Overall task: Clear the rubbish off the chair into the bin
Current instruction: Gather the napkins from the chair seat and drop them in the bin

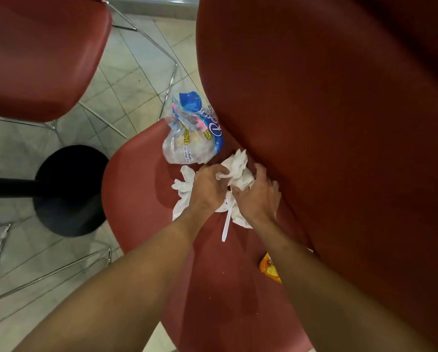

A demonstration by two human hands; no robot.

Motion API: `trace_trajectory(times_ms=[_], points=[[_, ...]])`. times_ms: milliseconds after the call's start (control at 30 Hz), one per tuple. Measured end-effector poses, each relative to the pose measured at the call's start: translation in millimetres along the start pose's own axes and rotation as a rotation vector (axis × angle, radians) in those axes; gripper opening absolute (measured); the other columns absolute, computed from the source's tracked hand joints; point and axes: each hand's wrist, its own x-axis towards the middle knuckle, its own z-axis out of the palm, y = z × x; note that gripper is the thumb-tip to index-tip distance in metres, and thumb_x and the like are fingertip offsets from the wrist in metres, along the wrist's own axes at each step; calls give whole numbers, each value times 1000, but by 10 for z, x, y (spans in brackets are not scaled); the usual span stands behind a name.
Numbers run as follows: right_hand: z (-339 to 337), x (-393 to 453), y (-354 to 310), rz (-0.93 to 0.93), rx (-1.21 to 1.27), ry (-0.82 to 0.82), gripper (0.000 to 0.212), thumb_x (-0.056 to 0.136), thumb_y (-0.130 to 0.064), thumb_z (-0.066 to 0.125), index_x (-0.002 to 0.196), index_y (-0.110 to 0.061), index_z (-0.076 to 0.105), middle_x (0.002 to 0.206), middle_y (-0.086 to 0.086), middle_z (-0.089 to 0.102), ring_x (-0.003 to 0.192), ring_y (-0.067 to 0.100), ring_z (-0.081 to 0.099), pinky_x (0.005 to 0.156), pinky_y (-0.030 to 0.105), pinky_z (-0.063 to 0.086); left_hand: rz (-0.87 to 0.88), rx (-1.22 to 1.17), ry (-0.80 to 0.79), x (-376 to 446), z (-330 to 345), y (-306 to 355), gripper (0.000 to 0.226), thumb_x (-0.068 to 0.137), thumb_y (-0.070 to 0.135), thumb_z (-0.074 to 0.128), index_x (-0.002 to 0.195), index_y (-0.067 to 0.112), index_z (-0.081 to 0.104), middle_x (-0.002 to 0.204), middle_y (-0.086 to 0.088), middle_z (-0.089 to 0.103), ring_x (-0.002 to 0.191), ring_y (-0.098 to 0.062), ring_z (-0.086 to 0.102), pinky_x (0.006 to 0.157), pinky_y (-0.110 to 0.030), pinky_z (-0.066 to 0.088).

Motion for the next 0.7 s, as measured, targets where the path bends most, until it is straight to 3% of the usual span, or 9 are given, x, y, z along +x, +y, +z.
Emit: trace_trajectory(times_ms=[167, 267, 400, 600, 700], points=[[-227, -275, -18, 5, 20, 19, 78, 74, -37, 74, 140, -21, 34, 132, 5, 57, 117, 32, 48, 96, 42, 40, -48, -127, 49, -330, -235, 75, 9, 83, 7, 67, 92, 9, 70, 89, -3, 69, 76, -12, 62, 67, -9, 43], [-384, -515, -51, 0, 38, 29, 76, 73, -36, 74, 138, -20, 36, 131, 5, 57, 119, 31, 49, 96, 42, 40, -133, -209, 25, -578, -426, 134, 8, 84, 10, 68, 91, 11, 70, 78, 6, 64, 60, -2, 53, 61, -10, 40], [-545, -860, -136, -20, 67, 27, 75, 71, -34, 74, 136, -20, 39, 126, 5, 59, 117, 30, 52, 94, 43, 44, -182, -206, 74, -954, -698, 151, 6, 83, 14, 68, 87, 16, 72, 78, 8, 64, 63, 0, 57, 59, -8, 41], [-675, -1523, -302, -47, 111, -26, 70, 74, -32, 71, 135, -18, 42, 123, 8, 59, 115, 30, 53, 94, 38, 44, -196, -236, 118, -1636, -1148, 101, 13, 81, 15, 68, 74, 26, 66, 61, 19, 58, 55, 4, 54, 53, -3, 37], [-693, -1944, -398, -58, 126, -66, 70, 75, -31, 71, 136, -16, 40, 124, 11, 59, 116, 31, 53, 93, 38, 45, -213, -259, 124, -2017, -1370, -63, 5, 79, 20, 71, 76, 23, 69, 69, 14, 65, 62, 1, 59, 59, -5, 42]])
